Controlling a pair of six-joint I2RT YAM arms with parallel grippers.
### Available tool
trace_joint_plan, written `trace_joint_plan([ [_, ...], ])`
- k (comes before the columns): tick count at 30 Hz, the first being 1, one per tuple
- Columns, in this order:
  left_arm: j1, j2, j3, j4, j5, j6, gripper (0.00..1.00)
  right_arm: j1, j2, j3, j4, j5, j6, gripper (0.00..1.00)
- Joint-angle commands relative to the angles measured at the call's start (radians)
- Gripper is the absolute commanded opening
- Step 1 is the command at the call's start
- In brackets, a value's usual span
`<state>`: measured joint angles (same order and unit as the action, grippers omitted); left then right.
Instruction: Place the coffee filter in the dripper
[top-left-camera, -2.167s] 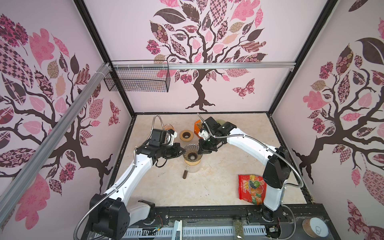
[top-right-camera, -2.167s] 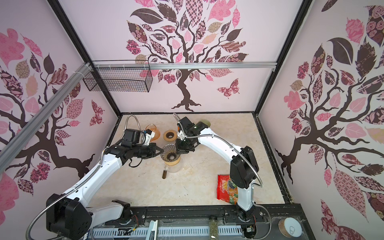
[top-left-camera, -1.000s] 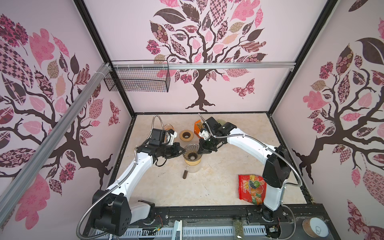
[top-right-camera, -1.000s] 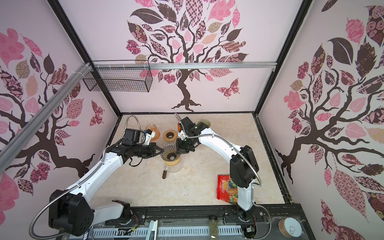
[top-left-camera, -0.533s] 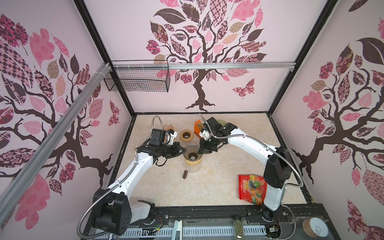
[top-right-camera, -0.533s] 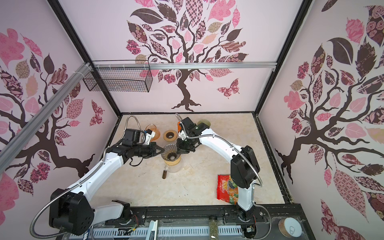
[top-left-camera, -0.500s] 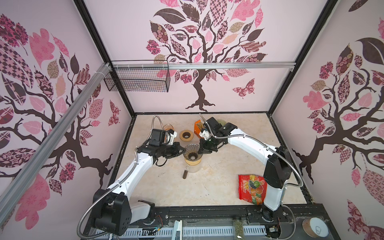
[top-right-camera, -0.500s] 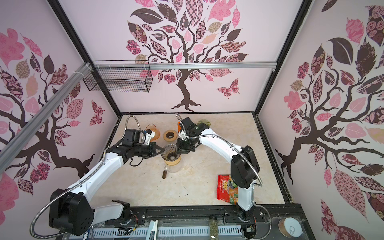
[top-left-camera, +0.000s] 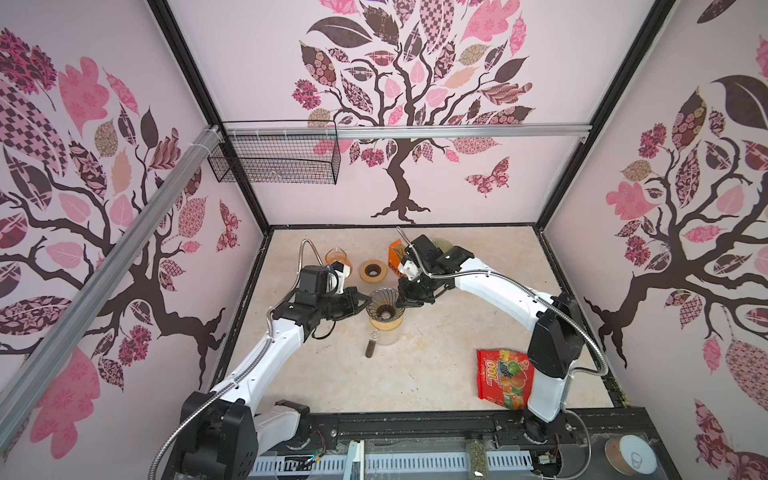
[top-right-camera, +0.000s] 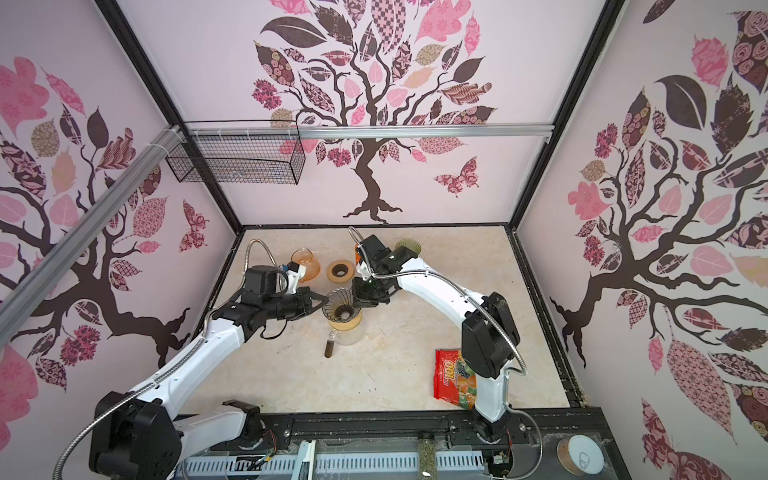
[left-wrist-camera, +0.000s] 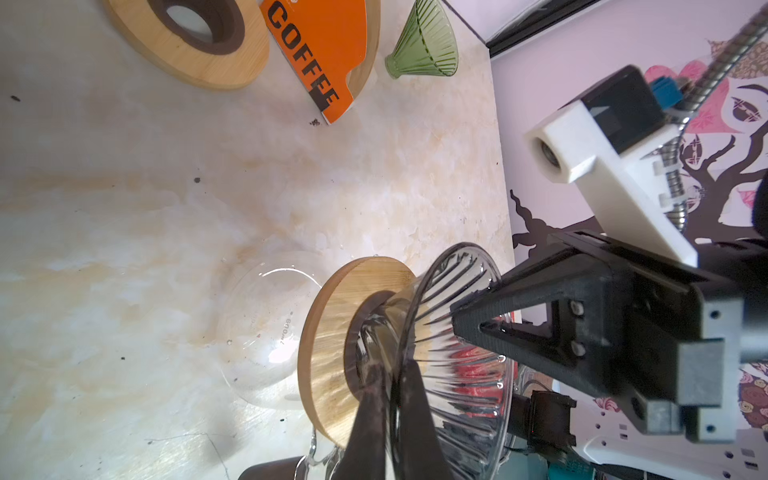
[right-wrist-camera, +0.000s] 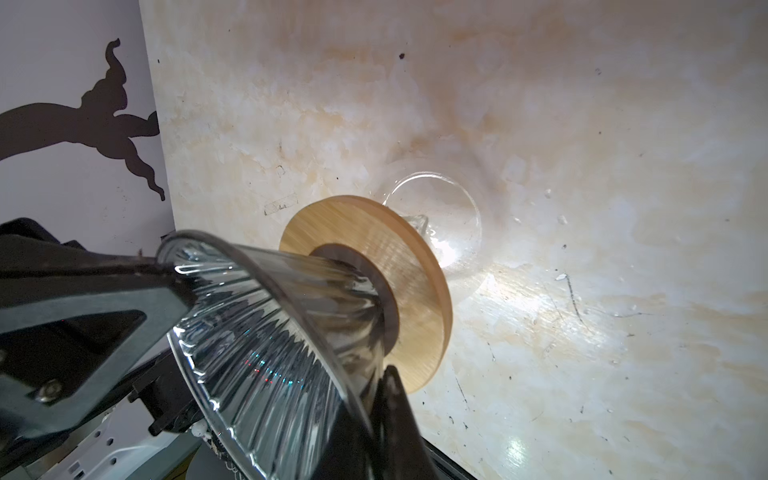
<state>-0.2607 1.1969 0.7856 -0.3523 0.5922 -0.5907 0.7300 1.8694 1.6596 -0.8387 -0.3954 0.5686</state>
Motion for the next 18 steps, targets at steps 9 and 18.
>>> trace_joint_plan([
  [9,-0.015,-0.001,-0.268,-0.133,-0.209,-0.139,0.00,0.076,0.055,-0.185,0.026,0.062,-0.091,0.02],
  [18,-0.033,-0.012,-0.330,-0.094,-0.220,-0.194,0.00,0.078,0.053,-0.257,0.064,0.047,-0.084,0.02],
])
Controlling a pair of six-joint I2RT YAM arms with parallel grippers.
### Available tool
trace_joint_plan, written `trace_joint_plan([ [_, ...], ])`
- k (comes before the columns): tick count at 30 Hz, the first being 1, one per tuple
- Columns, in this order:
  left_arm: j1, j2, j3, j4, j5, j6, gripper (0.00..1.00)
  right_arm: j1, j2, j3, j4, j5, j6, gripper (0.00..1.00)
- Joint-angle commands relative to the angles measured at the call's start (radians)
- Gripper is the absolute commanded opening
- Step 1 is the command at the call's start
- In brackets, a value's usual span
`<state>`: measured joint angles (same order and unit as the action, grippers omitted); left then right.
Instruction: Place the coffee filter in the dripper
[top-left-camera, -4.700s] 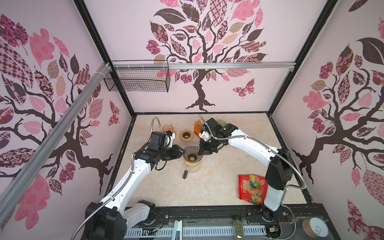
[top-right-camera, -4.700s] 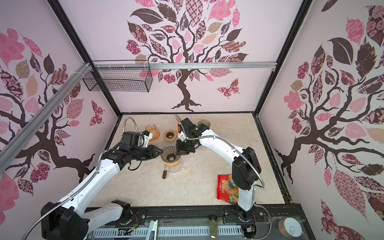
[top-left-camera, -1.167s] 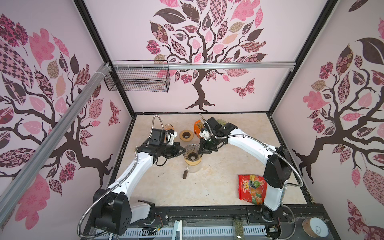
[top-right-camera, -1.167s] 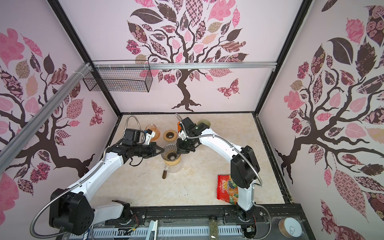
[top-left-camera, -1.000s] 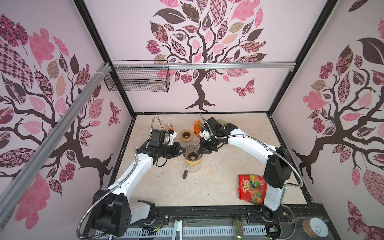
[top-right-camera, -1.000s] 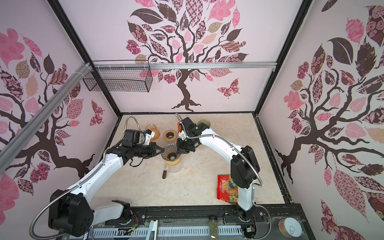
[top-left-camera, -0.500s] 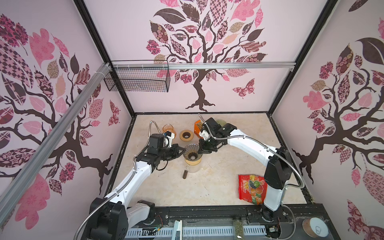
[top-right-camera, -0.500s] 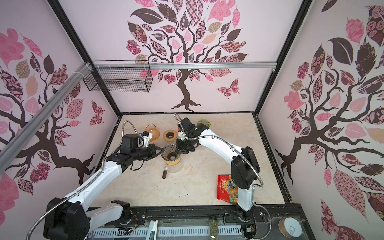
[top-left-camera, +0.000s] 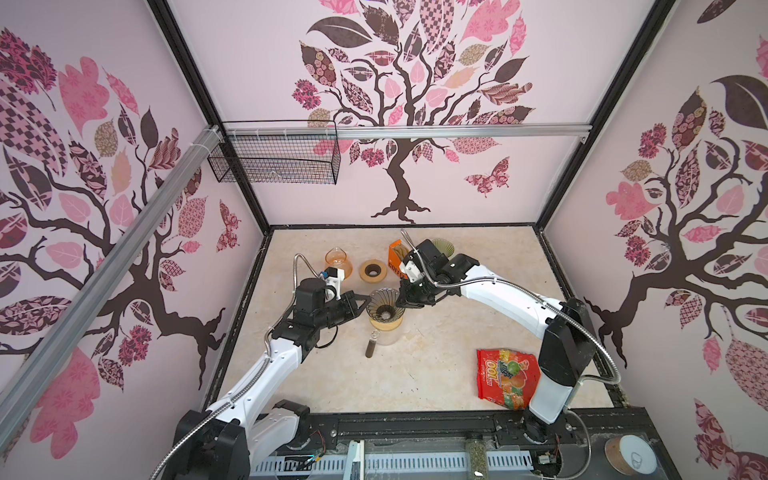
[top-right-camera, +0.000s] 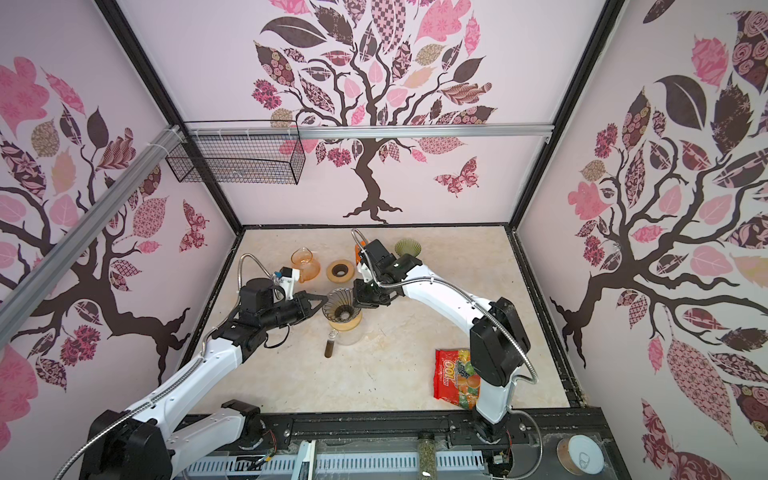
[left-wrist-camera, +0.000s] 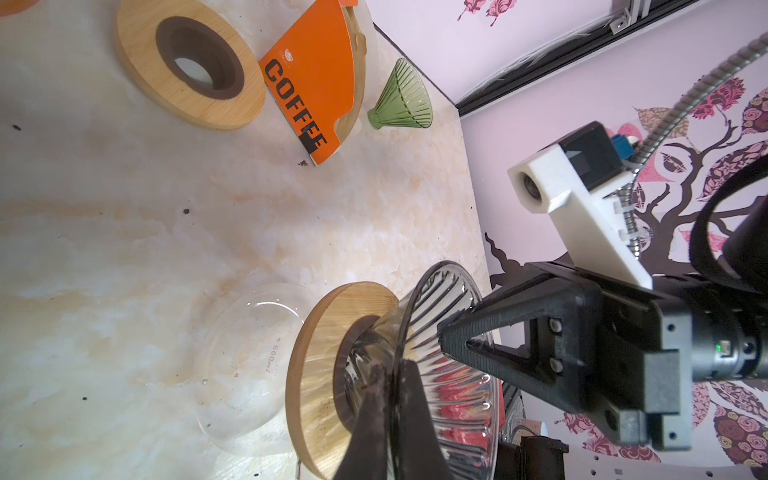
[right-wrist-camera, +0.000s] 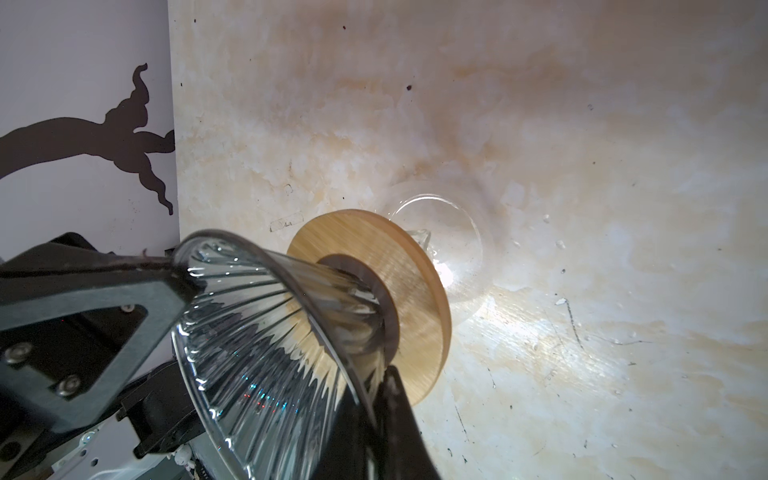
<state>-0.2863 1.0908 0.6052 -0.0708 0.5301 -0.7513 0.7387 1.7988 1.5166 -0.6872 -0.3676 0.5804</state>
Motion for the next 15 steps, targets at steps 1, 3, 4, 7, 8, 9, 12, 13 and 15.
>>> trace_joint_plan([
  [1,-0.007,0.097,-0.149,-0.377,-0.156,-0.033,0.00,0.069,0.123,-0.114,-0.089,0.013,-0.095,0.02],
  [3,-0.008,0.098,-0.134,-0.391,-0.157,-0.027,0.00,0.070,0.119,-0.108,-0.096,0.007,-0.096,0.02],
  [4,-0.010,0.098,-0.126,-0.395,-0.157,-0.026,0.00,0.070,0.113,-0.100,-0.102,0.008,-0.097,0.02],
  [7,-0.017,0.098,-0.109,-0.411,-0.152,-0.017,0.00,0.069,0.105,-0.068,-0.128,0.017,-0.107,0.02],
  [8,-0.023,0.099,-0.102,-0.417,-0.146,-0.008,0.00,0.069,0.105,-0.051,-0.141,0.019,-0.111,0.02],
  [9,-0.031,0.098,-0.094,-0.424,-0.142,0.000,0.00,0.069,0.106,-0.036,-0.152,0.020,-0.116,0.02],
  [12,-0.049,0.111,-0.077,-0.438,-0.131,0.024,0.00,0.069,0.106,0.003,-0.182,0.037,-0.122,0.02],
  [13,-0.052,0.119,-0.076,-0.437,-0.120,0.027,0.00,0.069,0.105,0.014,-0.190,0.044,-0.123,0.02],
  [15,-0.054,0.137,-0.076,-0.424,-0.102,0.027,0.00,0.068,0.107,0.032,-0.209,0.058,-0.125,0.02],
])
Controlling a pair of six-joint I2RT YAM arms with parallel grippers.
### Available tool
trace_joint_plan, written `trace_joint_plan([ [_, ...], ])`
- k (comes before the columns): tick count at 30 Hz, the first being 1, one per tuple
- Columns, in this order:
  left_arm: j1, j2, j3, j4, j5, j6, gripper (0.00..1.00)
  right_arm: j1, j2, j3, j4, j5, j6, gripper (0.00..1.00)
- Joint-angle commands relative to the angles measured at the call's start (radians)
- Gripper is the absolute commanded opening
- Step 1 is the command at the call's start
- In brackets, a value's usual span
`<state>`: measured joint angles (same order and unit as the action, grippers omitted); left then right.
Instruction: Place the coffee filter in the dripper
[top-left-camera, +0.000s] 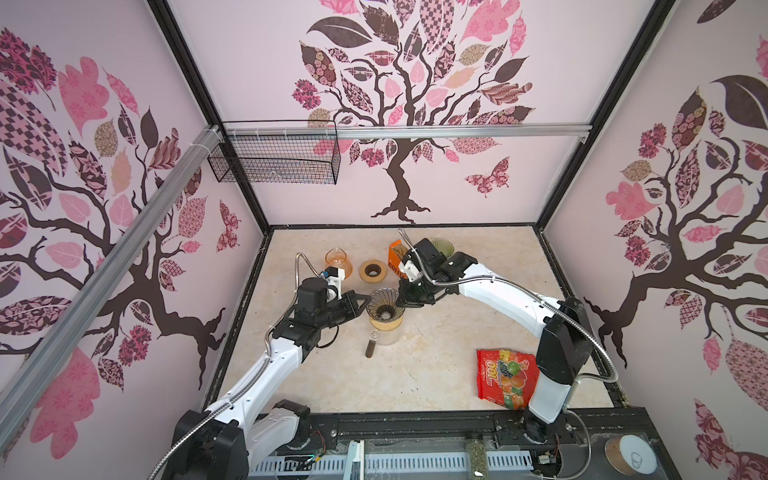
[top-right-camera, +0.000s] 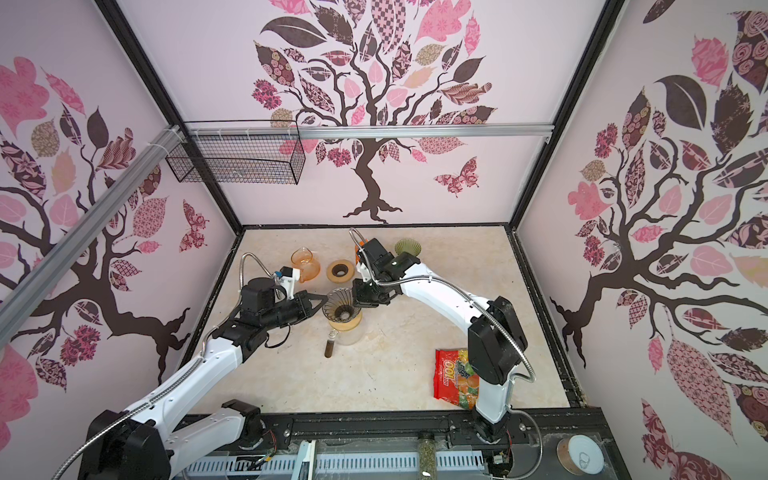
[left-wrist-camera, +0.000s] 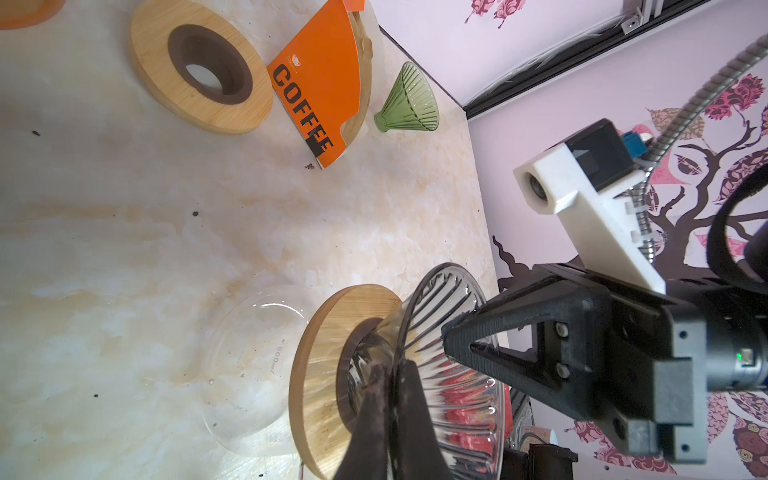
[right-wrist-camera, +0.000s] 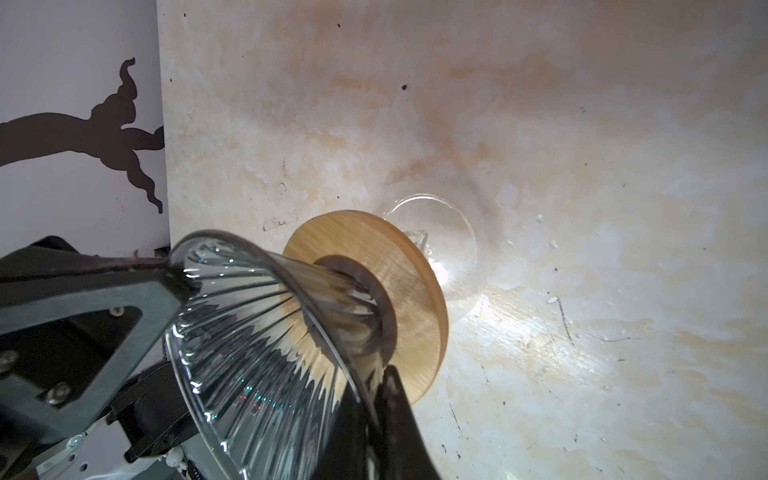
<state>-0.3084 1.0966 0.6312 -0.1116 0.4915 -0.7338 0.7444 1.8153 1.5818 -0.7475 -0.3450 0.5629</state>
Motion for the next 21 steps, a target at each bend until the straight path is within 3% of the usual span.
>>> trace_joint_plan([
  [1,-0.036,0.139,-0.102,-0.378,-0.059,0.010,0.00,0.061,0.089,-0.026,-0.156,0.043,-0.107,0.02],
  [11,-0.129,0.256,-0.002,-0.349,-0.055,0.031,0.00,0.008,0.050,-0.041,-0.179,0.065,-0.116,0.02],
  [21,-0.259,0.435,0.175,-0.353,-0.063,0.071,0.00,-0.119,-0.087,-0.191,-0.187,0.089,-0.145,0.02],
])
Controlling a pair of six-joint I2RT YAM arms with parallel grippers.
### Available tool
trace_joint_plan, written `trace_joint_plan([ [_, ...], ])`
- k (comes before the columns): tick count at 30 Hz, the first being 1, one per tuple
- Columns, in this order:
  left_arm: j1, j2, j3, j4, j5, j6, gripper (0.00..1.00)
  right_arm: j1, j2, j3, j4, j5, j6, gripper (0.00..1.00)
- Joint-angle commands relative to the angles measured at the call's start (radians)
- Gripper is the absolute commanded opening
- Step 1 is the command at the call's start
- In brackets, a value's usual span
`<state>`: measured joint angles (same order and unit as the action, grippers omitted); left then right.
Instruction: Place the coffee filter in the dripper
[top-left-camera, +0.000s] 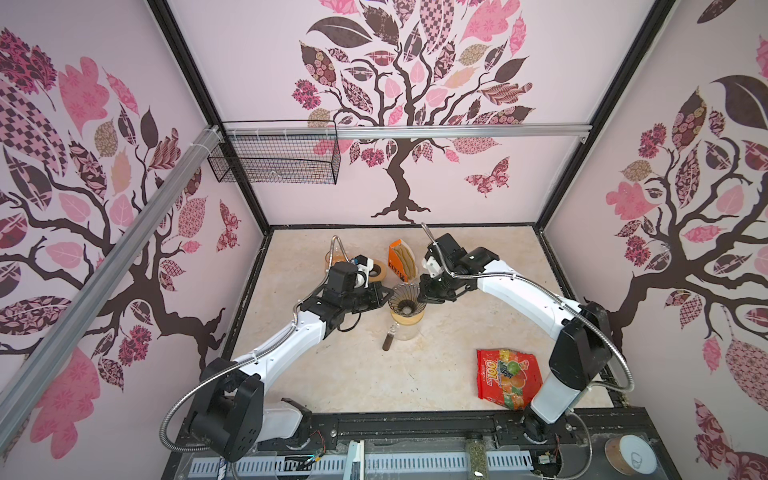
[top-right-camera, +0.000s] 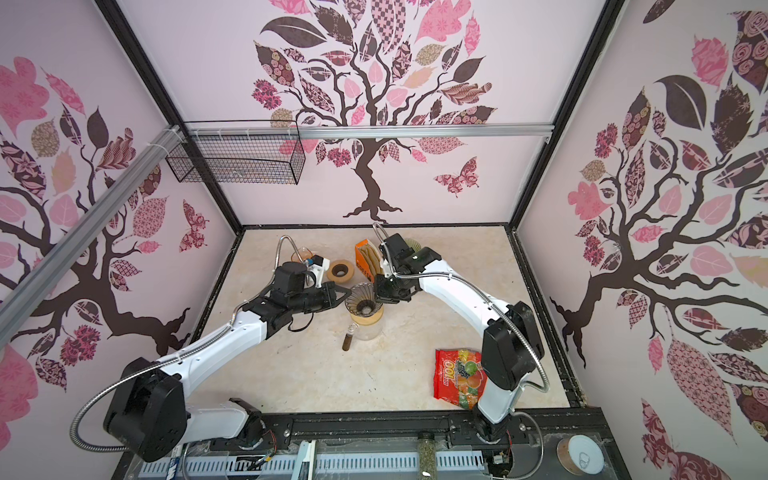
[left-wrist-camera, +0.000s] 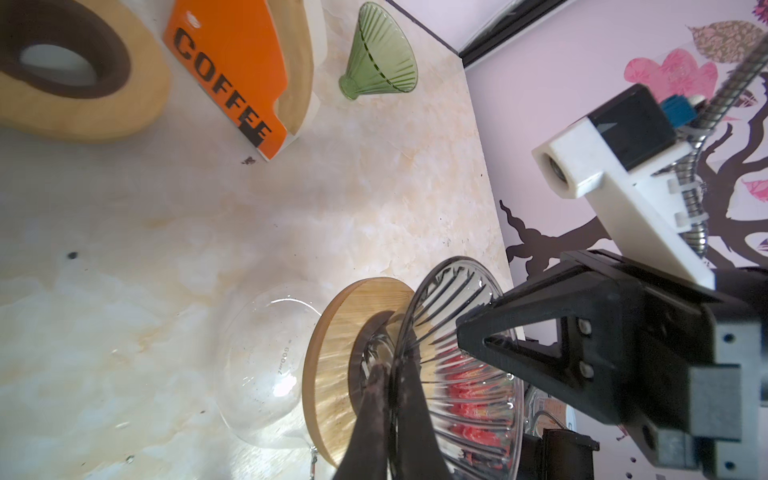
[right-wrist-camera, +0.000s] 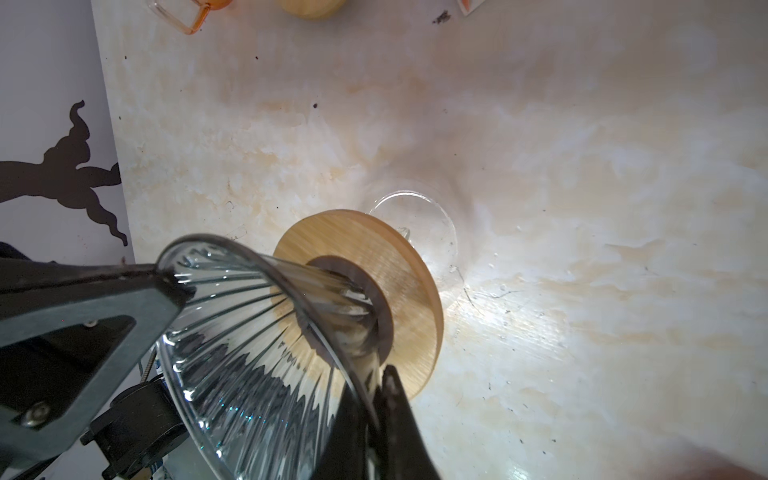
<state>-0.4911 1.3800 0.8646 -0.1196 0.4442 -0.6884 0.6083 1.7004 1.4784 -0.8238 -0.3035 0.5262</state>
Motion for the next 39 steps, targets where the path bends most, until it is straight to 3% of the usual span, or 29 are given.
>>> trace_joint_plan([
  [1,-0.088,0.163,-0.035,-0.352,-0.016,0.034,0.00,0.006,0.011,-0.102,-0.115,0.051,-0.112,0.02],
  [9,-0.178,0.254,0.160,-0.440,-0.031,0.099,0.01,-0.061,-0.127,-0.218,-0.118,0.062,-0.123,0.03],
  [25,-0.171,0.190,0.222,-0.523,-0.065,0.113,0.03,-0.038,-0.139,-0.224,-0.011,-0.038,-0.087,0.10],
  [39,-0.141,0.165,0.250,-0.527,-0.041,0.098,0.03,-0.019,-0.118,-0.221,0.015,-0.058,-0.080,0.12],
])
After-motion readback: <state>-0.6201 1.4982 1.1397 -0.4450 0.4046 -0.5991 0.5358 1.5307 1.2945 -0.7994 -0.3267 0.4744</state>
